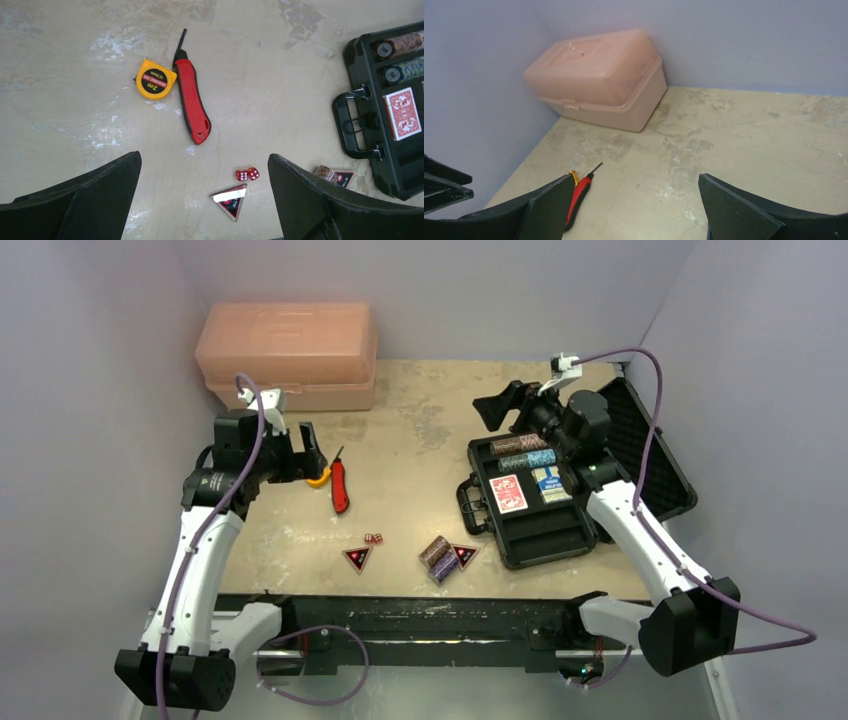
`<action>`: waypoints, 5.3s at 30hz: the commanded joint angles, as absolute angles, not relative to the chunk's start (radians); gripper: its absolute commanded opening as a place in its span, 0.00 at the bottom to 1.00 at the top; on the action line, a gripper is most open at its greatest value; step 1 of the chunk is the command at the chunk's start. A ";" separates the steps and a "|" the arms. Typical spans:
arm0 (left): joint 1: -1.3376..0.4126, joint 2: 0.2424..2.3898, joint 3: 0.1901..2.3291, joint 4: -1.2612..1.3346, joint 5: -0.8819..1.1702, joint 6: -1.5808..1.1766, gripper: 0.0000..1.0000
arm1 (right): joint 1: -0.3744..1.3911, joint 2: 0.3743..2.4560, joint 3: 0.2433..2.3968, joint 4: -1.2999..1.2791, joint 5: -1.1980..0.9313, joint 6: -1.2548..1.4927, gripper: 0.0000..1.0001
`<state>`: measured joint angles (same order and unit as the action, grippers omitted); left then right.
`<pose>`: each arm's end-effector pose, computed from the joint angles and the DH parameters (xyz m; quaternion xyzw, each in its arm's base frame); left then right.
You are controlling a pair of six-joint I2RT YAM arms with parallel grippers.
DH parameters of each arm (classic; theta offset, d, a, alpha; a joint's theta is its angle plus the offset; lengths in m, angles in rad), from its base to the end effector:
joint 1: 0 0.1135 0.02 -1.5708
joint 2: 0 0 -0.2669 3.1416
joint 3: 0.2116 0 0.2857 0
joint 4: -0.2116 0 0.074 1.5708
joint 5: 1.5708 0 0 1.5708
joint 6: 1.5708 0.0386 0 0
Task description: Pack up texas hold em set
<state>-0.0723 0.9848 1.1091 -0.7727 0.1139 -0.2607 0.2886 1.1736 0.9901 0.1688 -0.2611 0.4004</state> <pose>0.2308 -0.0211 0.3622 -0.0589 0.8925 -0.1239 0.4297 0.2978 0.0988 0.3660 -0.0518 0.7102 0.3223 0.6237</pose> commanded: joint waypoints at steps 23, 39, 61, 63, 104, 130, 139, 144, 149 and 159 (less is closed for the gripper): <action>-0.207 1.119 1.217 -0.882 0.117 -0.208 0.91 | 0.474 1.266 1.142 -0.036 -0.212 0.341 0.99; -0.316 1.139 1.140 -0.934 0.034 -0.309 0.84 | 0.552 1.345 1.178 -0.193 -0.272 0.318 0.99; -0.448 1.149 0.938 -0.901 -0.049 -0.527 0.64 | 0.579 1.335 1.148 -0.240 -0.101 0.278 0.99; -0.468 1.165 0.927 -0.893 -0.059 -0.541 0.61 | 0.579 1.332 1.143 -0.241 -0.086 0.276 0.99; -0.612 1.488 0.881 -0.658 -0.091 -0.547 0.39 | 0.579 1.317 1.118 -0.251 -0.034 0.262 0.99; -0.630 1.539 0.911 -0.652 -0.125 -0.562 0.40 | 0.579 1.330 1.121 -0.250 -0.034 0.262 0.99; -0.633 1.541 0.928 -0.652 -0.133 -0.551 0.39 | 0.578 1.331 1.121 -0.254 -0.034 0.262 0.99; -0.633 1.545 0.931 -0.652 -0.138 -0.557 0.38 | 0.579 1.334 1.123 -0.254 -0.035 0.264 0.99; -0.633 1.555 0.931 -0.652 -0.146 -0.563 0.36 | 0.579 1.335 1.123 -0.255 -0.035 0.264 0.99; -0.633 1.558 0.921 -0.642 -0.146 -0.579 0.31 | 0.579 1.340 1.128 -0.259 -0.037 0.265 0.99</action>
<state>-0.6289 1.5578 0.8978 -0.6670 -0.1345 -0.5575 0.5758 1.3369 1.1217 -0.2707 -0.0433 0.2752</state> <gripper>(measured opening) 0.310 0.987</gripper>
